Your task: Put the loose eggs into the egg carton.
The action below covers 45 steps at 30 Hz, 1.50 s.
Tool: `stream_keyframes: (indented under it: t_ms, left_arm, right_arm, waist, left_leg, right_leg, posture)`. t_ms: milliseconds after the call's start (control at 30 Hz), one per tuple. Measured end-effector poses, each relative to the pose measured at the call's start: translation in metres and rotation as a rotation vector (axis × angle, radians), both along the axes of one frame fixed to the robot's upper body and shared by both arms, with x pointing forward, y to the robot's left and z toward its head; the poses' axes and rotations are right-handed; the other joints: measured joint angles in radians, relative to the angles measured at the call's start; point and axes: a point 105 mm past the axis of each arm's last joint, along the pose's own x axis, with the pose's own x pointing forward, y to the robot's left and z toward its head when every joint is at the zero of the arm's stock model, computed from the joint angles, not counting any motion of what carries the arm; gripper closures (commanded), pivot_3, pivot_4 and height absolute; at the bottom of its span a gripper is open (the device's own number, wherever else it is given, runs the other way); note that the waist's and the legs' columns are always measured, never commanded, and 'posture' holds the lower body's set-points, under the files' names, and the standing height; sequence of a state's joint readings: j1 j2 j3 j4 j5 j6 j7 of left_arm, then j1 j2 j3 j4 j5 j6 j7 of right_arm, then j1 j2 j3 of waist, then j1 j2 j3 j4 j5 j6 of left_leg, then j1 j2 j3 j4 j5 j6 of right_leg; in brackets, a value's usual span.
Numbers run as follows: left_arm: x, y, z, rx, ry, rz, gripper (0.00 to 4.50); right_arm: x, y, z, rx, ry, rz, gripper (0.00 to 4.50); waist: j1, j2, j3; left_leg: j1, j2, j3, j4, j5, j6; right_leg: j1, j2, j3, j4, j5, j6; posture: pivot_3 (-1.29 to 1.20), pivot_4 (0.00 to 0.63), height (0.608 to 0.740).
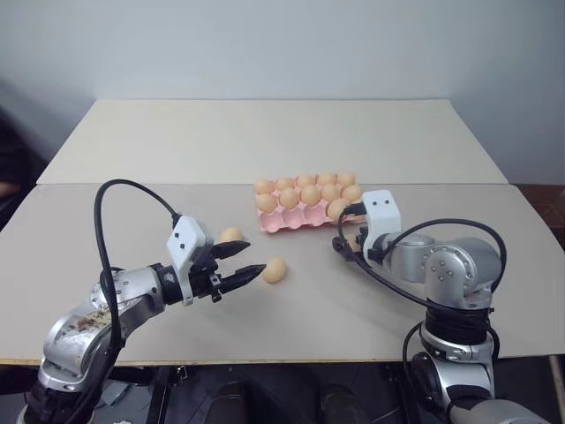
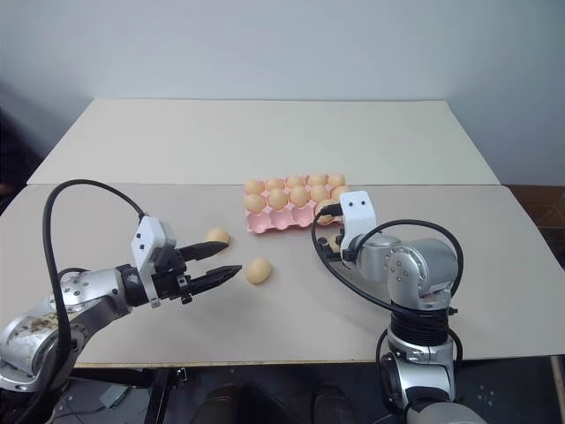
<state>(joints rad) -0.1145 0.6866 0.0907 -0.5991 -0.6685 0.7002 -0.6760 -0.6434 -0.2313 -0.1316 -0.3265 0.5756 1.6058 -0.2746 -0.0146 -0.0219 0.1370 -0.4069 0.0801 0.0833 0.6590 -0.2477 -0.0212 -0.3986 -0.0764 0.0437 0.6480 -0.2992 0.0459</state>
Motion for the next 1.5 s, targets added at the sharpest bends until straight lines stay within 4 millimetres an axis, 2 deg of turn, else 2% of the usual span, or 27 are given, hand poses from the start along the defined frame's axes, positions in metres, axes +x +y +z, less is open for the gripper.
stream_keyframes:
  t_ms: [133, 167, 233, 433, 500, 700, 767, 833, 967, 1033, 1100, 1233, 1500]
  left_arm:
    - [-0.001, 0.000, -0.001, 0.002, -0.002, 0.011, 1.55]
    - [-0.002, 0.000, 0.000, 0.003, -0.004, 0.013, 1.55]
    - [-0.002, 0.001, -0.001, 0.004, -0.002, 0.024, 1.55]
    - [-0.004, 0.001, -0.003, 0.007, 0.002, 0.033, 1.55]
    - [-0.005, 0.000, -0.002, 0.008, -0.005, 0.029, 1.55]
    - [-0.005, 0.000, -0.002, 0.008, -0.007, 0.032, 1.55]
    - [-0.005, 0.000, -0.001, 0.008, -0.010, 0.032, 1.55]
    - [-0.004, 0.001, -0.001, 0.012, -0.010, 0.033, 1.55]
    - [0.003, 0.004, 0.000, 0.002, -0.046, 0.093, 1.55]
    - [0.009, 0.007, 0.000, -0.008, -0.070, 0.145, 1.55]
    - [0.014, 0.009, -0.002, -0.013, -0.089, 0.193, 1.55]
    - [0.015, 0.003, -0.006, -0.022, -0.086, 0.193, 1.55]
    - [0.008, 0.004, -0.008, -0.020, -0.086, 0.217, 1.55]
  right_arm:
    - [0.001, 0.000, -0.005, -0.013, 0.020, -0.004, 0.02]
    - [0.001, 0.000, -0.006, -0.020, 0.026, -0.006, 0.19]
    - [0.001, 0.000, -0.009, -0.036, 0.036, -0.010, 0.61]
    - [0.002, -0.003, -0.011, -0.058, 0.038, -0.023, 2.60]
    - [0.002, -0.003, -0.011, -0.064, 0.037, -0.023, 2.85]
    - [0.002, 0.000, -0.009, -0.065, 0.028, 0.003, 3.00]
    - [0.000, 0.000, -0.002, -0.071, -0.001, 0.047, 3.02]
    - [-0.003, 0.004, 0.017, -0.060, -0.066, 0.120, 3.03]
    - [-0.004, 0.030, 0.073, -0.010, -0.275, 0.290, 3.07]
    - [-0.001, 0.038, 0.087, 0.014, -0.354, 0.322, 3.10]
    - [0.008, 0.046, 0.087, 0.030, -0.388, 0.323, 3.10]
    - [0.026, 0.055, 0.070, 0.059, -0.348, 0.302, 3.10]
    - [0.042, 0.061, 0.051, 0.086, -0.294, 0.304, 3.10]
  waist:
    - [0.000, 0.000, 0.000]
    - [0.000, 0.000, 0.000]
    - [0.000, 0.000, 0.000]
    - [0.000, 0.000, 0.000]
    - [0.000, 0.000, 0.000]
    - [0.000, 0.000, 0.000]
    - [0.000, 0.000, 0.000]
    - [0.000, 0.000, 0.000]
    - [-0.006, 0.000, 0.000]
    - [-0.003, 0.000, 0.000]
    - [-0.002, 0.000, 0.000]
    - [-0.002, 0.000, 0.000]
    - [-0.003, 0.000, 0.000]
  left_leg:
    - [0.000, 0.000, 0.000, 0.000, 0.000, 0.000]
    - [0.000, 0.000, 0.000, 0.000, 0.000, 0.000]
    - [0.000, 0.000, 0.000, 0.000, 0.000, 0.000]
    - [0.000, 0.000, 0.000, 0.000, 0.000, 0.000]
    - [0.000, 0.000, 0.000, 0.000, 0.000, 0.000]
    - [0.000, 0.000, 0.000, 0.000, 0.000, 0.000]
    - [-0.001, 0.000, 0.000, 0.000, 0.000, 0.000]
    - [-0.003, 0.000, 0.000, 0.000, 0.000, 0.000]
    - [-0.002, 0.001, 0.000, 0.000, 0.000, 0.000]
    - [-0.002, 0.001, 0.000, 0.000, 0.000, 0.000]
    - [-0.002, 0.000, 0.001, 0.000, 0.000, 0.000]
    - [-0.003, 0.001, 0.001, 0.000, 0.000, 0.000]
    - [-0.003, 0.001, 0.001, 0.000, 0.000, -0.001]
  right_leg:
    - [0.000, 0.000, 0.000, 0.000, 0.000, 0.000]
    - [0.000, 0.000, 0.000, 0.000, 0.000, 0.000]
    - [0.000, 0.000, 0.000, 0.000, 0.000, 0.000]
    - [0.000, 0.000, 0.000, 0.000, 0.000, 0.000]
    - [0.000, 0.000, 0.000, 0.000, 0.000, 0.000]
    - [-0.001, 0.000, 0.000, 0.000, 0.000, 0.000]
    - [-0.001, 0.000, 0.000, 0.000, 0.000, 0.000]
    - [-0.003, 0.000, 0.000, 0.000, 0.000, 0.000]
    - [-0.003, 0.001, 0.001, 0.000, 0.000, 0.000]
    - [-0.003, 0.001, 0.000, 0.000, 0.000, 0.000]
    - [-0.003, 0.000, 0.001, 0.000, 0.000, 0.000]
    - [-0.004, 0.000, 0.001, 0.001, 0.000, 0.000]
    - [-0.004, 0.000, 0.001, 0.001, 0.000, 0.000]
  posture:
    - [0.00, 0.150, 0.740]
    - [0.00, 0.150, 0.740]
    - [0.00, 0.150, 0.740]
    - [0.00, 0.150, 0.740]
    - [0.00, 0.150, 0.740]
    - [0.00, 0.150, 0.740]
    - [0.00, 0.150, 0.740]
    - [0.00, 0.150, 0.740]
    - [0.00, 0.150, 0.740]
    - [0.00, 0.150, 0.740]
    - [0.00, 0.150, 0.740]
    - [0.00, 0.150, 0.740]
    - [0.00, 0.150, 0.740]
